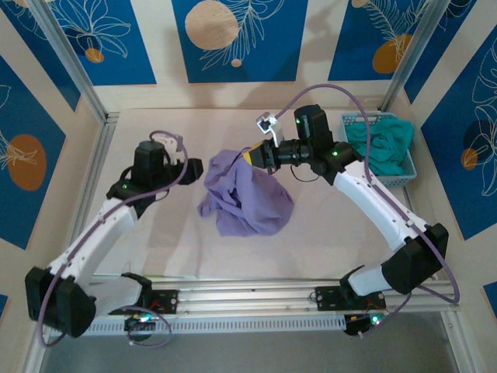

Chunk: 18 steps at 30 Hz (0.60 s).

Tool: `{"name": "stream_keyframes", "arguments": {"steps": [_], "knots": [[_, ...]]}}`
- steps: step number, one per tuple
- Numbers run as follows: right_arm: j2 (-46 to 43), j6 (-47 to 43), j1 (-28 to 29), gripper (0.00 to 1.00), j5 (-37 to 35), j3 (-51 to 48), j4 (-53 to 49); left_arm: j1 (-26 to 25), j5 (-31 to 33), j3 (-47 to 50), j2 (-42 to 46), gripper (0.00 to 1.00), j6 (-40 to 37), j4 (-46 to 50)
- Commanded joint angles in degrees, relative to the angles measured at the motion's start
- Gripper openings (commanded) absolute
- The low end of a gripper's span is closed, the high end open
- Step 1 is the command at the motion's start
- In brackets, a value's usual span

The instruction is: Fold the inside-out t-shirt

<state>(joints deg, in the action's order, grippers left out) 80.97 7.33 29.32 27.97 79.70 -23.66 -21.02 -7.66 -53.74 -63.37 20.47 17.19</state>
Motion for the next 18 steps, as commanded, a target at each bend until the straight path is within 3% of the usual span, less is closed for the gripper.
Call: {"name": "stream_keyframes", "arguments": {"steps": [1,5,8,13,16,17,18], "knots": [[0.27,1.04,-1.2,0.0,6.14,1.03,-0.66,-3.14,-7.85,4.02,6.75,0.69,-5.5,-7.36],[-0.05,0.58,-2.37,0.0,6.75,0.9,-1.42,-7.82,-13.95,6.83,6.9,0.71,-9.47,-15.71],[-0.52,0.69,-3.13,0.0,6.9,0.83,-1.78,-10.53,-16.4,4.38,2.86,0.72,-13.44,-14.87],[-0.9,0.47,-3.81,0.0,6.97,0.63,-2.22,-12.38,-14.04,-1.82,-5.36,0.73,-19.56,-9.96],[-0.81,0.75,-4.31,0.0,6.36,0.47,-2.34,-12.54,-15.75,-5.3,-9.82,0.61,-20.91,-7.05],[-0.53,0.81,-4.61,0.0,6.07,0.51,-2.27,-12.55,-15.62,-6.03,-11.21,0.5,-20.93,-6.59],[-0.18,1.33,-4.99,0.0,5.53,0.49,-2.02,-12.49,-15.64,-6.79,-12.53,0.33,-20.86,-5.92]]}}
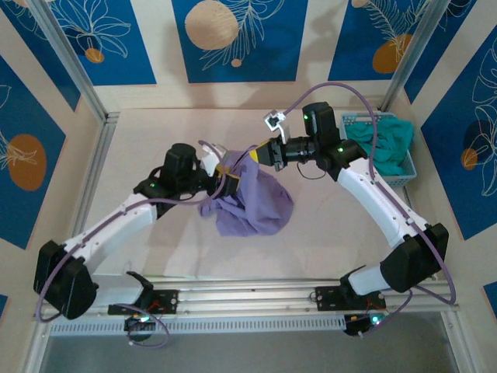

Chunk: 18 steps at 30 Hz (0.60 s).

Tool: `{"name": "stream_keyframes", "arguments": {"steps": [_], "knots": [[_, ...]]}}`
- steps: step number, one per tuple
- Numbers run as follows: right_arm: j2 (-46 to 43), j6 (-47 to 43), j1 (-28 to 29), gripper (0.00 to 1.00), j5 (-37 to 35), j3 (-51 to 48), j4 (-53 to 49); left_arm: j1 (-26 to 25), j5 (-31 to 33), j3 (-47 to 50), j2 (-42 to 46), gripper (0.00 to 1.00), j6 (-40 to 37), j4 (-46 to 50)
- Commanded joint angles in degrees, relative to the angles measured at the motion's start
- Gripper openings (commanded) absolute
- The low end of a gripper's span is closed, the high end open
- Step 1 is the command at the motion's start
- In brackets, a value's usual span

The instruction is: Fold the inside-out t-shirt

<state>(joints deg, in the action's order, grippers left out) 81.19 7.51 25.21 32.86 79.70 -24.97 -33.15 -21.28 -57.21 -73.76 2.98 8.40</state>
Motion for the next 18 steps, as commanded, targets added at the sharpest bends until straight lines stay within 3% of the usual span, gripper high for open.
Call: {"name": "stream_keyframes", "arguments": {"steps": [1,2,4,6,8,10,13,18], "knots": [[0.38,2.01,-1.26,0.0,-0.49,0.83,-0.76,-0.41,-1.7,-4.12,-3.07,0.16,-3.08,3.78],[1.57,3.16,-1.91,0.0,-2.9,1.84,-1.7,-0.29,-1.02,-5.37,-4.08,0.02,-1.86,5.01],[4.99,6.55,-3.37,0.11,-14.56,5.69,-6.52,-0.19,-1.26,-7.16,-4.89,0.0,1.65,7.45],[8.74,7.5,-4.25,0.3,-29.76,10.87,-12.0,-0.18,-2.76,-8.1,-4.3,0.0,7.93,7.32],[9.18,7.09,-3.87,0.43,-39.76,11.8,-13.09,-0.07,-3.37,-8.01,-3.19,0.0,14.98,5.6],[4.92,5.94,-2.42,0.51,-41.25,6.8,-9.65,0.04,-4.43,-8.05,-2.09,0.0,19.29,4.5],[-6.15,3.5,2.28,0.61,-40.34,-8.37,0.29,0.14,-3.3,-8.22,-0.91,0.0,22.39,4.53],[-17.03,6.37,12.83,0.67,-41.45,-28.71,12.93,0.21,-1.27,-9.57,-0.5,0.0,23.47,6.44]]}}
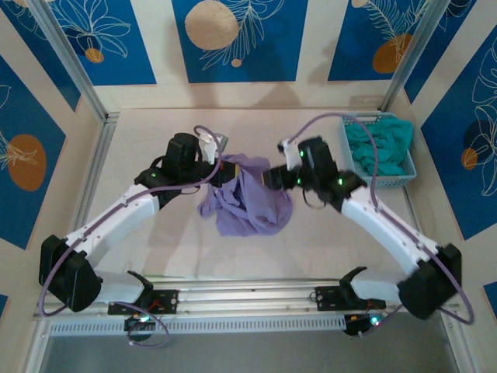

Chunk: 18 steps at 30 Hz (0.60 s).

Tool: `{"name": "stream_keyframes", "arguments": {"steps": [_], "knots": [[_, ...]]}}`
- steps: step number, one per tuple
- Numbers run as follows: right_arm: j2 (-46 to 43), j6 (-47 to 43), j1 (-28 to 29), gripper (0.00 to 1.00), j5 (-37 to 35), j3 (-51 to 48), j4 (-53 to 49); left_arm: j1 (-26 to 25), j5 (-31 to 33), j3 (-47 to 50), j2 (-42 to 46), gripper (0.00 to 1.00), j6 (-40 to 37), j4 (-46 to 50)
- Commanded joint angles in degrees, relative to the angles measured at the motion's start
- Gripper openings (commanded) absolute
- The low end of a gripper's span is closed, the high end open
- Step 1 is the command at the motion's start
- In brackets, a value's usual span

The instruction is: Fold the inside-out t-shirt

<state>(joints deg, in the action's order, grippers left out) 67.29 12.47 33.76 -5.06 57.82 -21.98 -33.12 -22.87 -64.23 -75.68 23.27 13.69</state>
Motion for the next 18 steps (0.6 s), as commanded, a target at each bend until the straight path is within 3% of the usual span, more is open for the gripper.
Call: {"name": "stream_keyframes", "arguments": {"steps": [1,4,8,9,12,13,18], "knots": [[-3.11,2.5,6.27,0.67,-4.01,-9.6,12.91,0.23,0.29,-2.83,1.55,0.0,3.19,1.36],[1.56,6.19,11.26,0.68,-5.22,-15.93,23.73,0.21,0.38,-3.28,2.37,0.0,3.84,1.51],[11.59,6.38,14.32,0.67,-15.11,-14.99,30.82,0.25,0.58,-3.8,4.02,0.0,3.66,2.66],[13.01,6.25,13.96,0.63,-17.31,-14.57,31.46,0.2,0.87,-3.92,4.35,0.0,3.31,3.1],[11.68,3.22,11.36,0.28,-18.37,-13.17,30.5,0.66,2.4,-4.89,5.3,0.0,2.24,5.02],[9.59,1.6,10.61,0.21,-17.52,-12.99,29.31,0.9,2.72,-5.32,5.58,0.0,2.04,5.55],[-5.61,-4.59,4.25,0.07,-2.17,-10.01,17.74,2.66,3.75,-7.35,7.79,0.0,0.44,5.54]]}}
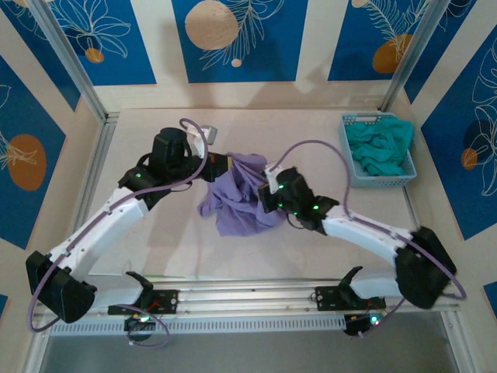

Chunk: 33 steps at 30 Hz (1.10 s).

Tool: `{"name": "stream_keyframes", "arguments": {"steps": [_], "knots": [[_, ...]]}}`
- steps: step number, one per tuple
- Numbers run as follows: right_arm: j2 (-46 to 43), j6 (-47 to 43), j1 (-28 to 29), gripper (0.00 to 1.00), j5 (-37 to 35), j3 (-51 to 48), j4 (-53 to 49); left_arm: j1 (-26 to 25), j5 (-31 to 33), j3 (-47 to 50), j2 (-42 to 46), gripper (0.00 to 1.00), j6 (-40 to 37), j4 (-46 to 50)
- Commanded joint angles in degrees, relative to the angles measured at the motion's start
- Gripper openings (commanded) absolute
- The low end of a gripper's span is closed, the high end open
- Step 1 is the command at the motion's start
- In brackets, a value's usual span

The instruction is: Fold the inside-out t-shirt

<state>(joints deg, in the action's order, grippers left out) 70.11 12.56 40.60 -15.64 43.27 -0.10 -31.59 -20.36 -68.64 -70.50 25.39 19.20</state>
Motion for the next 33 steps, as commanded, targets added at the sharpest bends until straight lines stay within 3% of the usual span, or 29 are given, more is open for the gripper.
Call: {"name": "stream_keyframes", "arguments": {"steps": [1,7,10,13,16,23,25,30,33], "knots": [[-10.57,-5.0,-3.66,0.06,10.5,5.94,-6.9,1.44,1.63,-3.43,3.1,0.0,-1.85,-0.32],[-16.72,-7.44,-12.74,0.03,25.22,19.08,-23.58,3.5,3.51,-6.41,6.2,0.0,-1.0,-3.12],[-14.77,-5.81,-18.59,0.02,33.44,21.94,-27.9,4.07,5.51,-5.34,6.91,0.0,-1.0,-1.96],[-10.05,-3.51,-20.86,0.04,37.27,19.91,-27.99,4.4,3.58,-3.34,6.54,0.0,-0.57,-2.09],[-2.83,-1.84,-20.6,0.1,35.13,18.18,-27.54,4.35,0.12,-1.64,5.75,0.0,0.43,-3.57],[7.44,-2.36,-16.82,0.23,14.71,18.63,-29.55,4.35,-2.04,0.0,2.01,0.0,-0.4,-2.72],[5.69,-4.87,-14.74,0.3,13.8,16.68,-27.06,4.35,-2.91,0.81,1.36,0.0,0.04,-3.56],[0.0,-11.95,-9.55,0.54,19.45,9.86,-18.51,4.35,-3.63,1.46,0.76,0.0,0.36,-4.49],[0.04,-14.74,-6.6,0.58,18.55,7.72,-14.72,4.39,-3.8,1.41,0.72,0.0,0.37,-4.44]]}}
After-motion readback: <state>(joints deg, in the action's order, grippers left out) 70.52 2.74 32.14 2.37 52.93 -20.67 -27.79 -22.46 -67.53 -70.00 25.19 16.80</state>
